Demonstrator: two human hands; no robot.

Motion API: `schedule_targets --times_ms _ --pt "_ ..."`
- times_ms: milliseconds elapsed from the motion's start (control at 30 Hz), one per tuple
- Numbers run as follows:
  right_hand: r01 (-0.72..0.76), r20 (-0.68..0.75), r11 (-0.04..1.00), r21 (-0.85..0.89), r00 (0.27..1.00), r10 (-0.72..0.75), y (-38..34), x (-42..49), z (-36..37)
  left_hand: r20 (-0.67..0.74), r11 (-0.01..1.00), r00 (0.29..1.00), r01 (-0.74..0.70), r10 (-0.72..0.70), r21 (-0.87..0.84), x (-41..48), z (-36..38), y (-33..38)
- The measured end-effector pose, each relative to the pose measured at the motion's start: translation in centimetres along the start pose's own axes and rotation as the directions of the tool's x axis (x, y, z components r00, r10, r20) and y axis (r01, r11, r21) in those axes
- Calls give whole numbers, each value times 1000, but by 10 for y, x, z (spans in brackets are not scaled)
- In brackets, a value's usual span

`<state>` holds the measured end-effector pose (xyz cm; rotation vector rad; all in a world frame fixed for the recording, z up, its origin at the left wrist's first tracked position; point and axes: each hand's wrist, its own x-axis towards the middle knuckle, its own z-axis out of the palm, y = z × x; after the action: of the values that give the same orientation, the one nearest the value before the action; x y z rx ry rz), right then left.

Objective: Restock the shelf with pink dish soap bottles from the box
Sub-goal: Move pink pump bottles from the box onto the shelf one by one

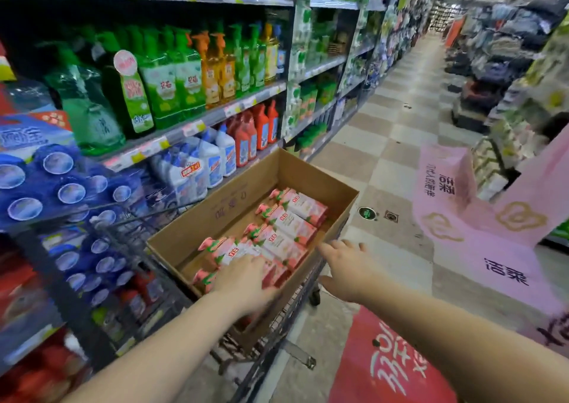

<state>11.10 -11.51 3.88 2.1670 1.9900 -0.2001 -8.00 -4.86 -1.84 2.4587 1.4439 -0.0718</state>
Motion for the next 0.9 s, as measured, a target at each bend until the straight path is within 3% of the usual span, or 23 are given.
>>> schedule_targets --times_ms 333,533,700,900 --pt "311 151 950 -35 941 -303 44 145 14 30 931 932 363 -362 -27 72 32 -9" --pt "448 228 894 -28 873 -431 70 210 13 130 808 818 574 -560 -132 89 59 9" --pt "545 325 837 40 785 -527 46 249 35 196 666 689 725 -698 -176 82 72 0" --pt "614 406 788 55 707 -579 7 293 64 299 512 584 809 -755 -289 98 94 -25"
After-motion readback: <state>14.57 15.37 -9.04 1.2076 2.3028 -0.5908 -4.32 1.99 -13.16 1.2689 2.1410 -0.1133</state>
